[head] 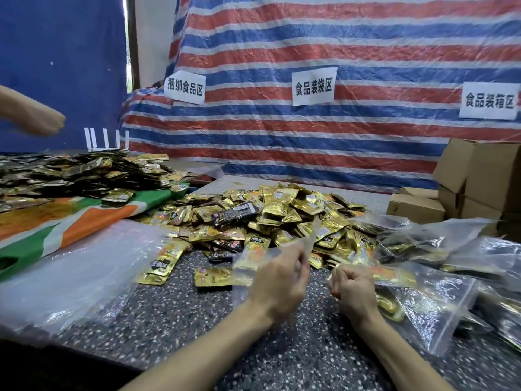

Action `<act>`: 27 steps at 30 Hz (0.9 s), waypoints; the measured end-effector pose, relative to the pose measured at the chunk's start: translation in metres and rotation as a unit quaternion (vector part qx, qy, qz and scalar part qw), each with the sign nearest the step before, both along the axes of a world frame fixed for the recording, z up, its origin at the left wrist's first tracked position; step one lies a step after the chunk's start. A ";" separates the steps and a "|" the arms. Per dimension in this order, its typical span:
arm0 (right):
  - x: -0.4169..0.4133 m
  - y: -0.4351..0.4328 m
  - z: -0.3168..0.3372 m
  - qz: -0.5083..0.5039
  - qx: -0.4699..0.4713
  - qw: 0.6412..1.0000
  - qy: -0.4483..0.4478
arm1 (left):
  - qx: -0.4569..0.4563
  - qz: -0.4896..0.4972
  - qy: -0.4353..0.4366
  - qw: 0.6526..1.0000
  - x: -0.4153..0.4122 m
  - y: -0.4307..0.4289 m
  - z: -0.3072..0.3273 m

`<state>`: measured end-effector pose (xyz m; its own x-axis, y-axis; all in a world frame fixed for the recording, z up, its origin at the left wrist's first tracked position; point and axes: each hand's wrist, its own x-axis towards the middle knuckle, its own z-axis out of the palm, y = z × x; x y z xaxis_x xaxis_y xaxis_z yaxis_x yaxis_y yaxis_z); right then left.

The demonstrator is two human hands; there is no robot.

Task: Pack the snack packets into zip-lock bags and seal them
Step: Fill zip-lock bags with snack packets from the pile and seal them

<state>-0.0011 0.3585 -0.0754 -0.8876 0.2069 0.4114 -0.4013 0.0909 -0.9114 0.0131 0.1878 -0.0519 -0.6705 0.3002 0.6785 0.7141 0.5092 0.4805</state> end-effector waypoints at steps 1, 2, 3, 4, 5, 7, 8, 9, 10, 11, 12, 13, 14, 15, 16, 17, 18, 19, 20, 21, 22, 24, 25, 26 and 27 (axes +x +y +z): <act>-0.001 0.000 0.000 0.008 -0.010 1.000 -0.001 | -0.019 -0.008 0.016 1.000 -0.001 0.007 -0.010; 0.000 0.000 0.000 0.010 -0.019 1.000 -0.001 | -0.034 -0.016 0.030 0.999 -0.002 0.011 -0.020; 0.001 0.000 0.001 0.013 -0.028 1.000 0.001 | -0.046 -0.026 0.035 0.998 -0.001 0.012 -0.028; 0.003 -0.001 0.004 0.029 -0.039 0.999 0.004 | -0.059 -0.041 0.034 0.997 -0.001 0.012 -0.033; 0.004 -0.002 0.006 0.063 -0.055 0.996 0.007 | -0.068 -0.054 0.034 0.996 -0.002 0.012 -0.037; 0.006 -0.002 0.008 0.129 -0.069 0.989 -0.003 | -0.076 -0.068 0.044 0.994 -0.005 0.010 -0.039; 0.007 -0.002 0.009 0.137 -0.060 0.988 -0.022 | -0.080 -0.071 0.049 0.993 -0.006 0.009 -0.038; 0.008 -0.002 0.010 0.141 -0.058 0.987 -0.049 | -0.086 -0.075 0.057 0.992 -0.006 0.008 -0.038; 0.008 -0.001 0.011 0.134 -0.049 0.987 -0.074 | -0.093 -0.078 0.074 0.990 -0.006 0.007 -0.038; 0.007 -0.001 0.013 0.132 -0.035 0.986 -0.094 | -0.103 -0.077 0.096 0.987 -0.004 0.006 -0.037; 0.008 -0.002 0.015 0.125 -0.010 0.986 -0.106 | -0.113 -0.073 0.116 0.984 -0.003 0.005 -0.038; 0.009 -0.004 0.016 0.118 0.004 0.986 -0.120 | -0.123 -0.070 0.129 0.982 -0.001 0.004 -0.037; 0.009 -0.004 0.016 0.111 0.003 0.984 -0.136 | -0.127 -0.069 0.137 0.980 -0.001 0.004 -0.037; 0.010 -0.004 0.017 0.108 -0.018 0.982 -0.154 | -0.127 -0.069 0.140 0.979 0.000 0.003 -0.038; 0.011 -0.004 0.018 0.105 -0.038 0.980 -0.167 | -0.123 -0.067 0.134 0.981 0.000 0.003 -0.038; 0.012 -0.004 0.018 0.105 -0.054 0.977 -0.176 | -0.116 -0.067 0.113 0.985 0.000 0.003 -0.038; 0.012 -0.003 0.019 0.106 -0.064 0.975 -0.182 | -0.101 -0.068 0.077 0.990 0.000 0.003 -0.037; 0.014 -0.002 0.020 0.106 -0.066 0.975 -0.185 | -0.078 -0.073 0.022 0.994 0.000 0.002 -0.036; 0.015 -0.001 0.020 0.107 -0.058 0.975 -0.183 | -0.042 -0.082 -0.044 0.995 0.000 0.001 -0.034; 0.016 0.000 0.021 0.116 -0.044 0.976 -0.180 | 0.012 -0.097 -0.111 0.989 -0.001 0.000 -0.032; 0.017 0.000 0.022 0.132 -0.025 0.975 -0.177 | 0.077 -0.114 -0.167 0.976 -0.002 -0.002 -0.031; 0.019 -0.001 0.022 0.181 0.031 0.966 -0.182 | 0.183 -0.143 -0.248 0.940 -0.004 -0.005 -0.029; 0.020 -0.002 0.021 0.200 0.055 0.960 -0.189 | 0.212 -0.158 -0.280 0.923 -0.004 -0.006 -0.028; 0.020 -0.004 0.021 0.213 0.075 0.955 -0.193 | 0.221 -0.169 -0.304 0.911 -0.004 -0.007 -0.027; 0.022 -0.005 0.022 0.222 0.087 0.952 -0.193 | 0.213 -0.172 -0.313 0.909 -0.005 -0.006 -0.027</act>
<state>0.0207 0.3534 -0.0538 -0.9633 -0.2664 0.0315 -0.0748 0.1539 -0.9853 0.0080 0.1814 -0.0788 -0.8818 0.3641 0.2996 0.3142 -0.0198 0.9491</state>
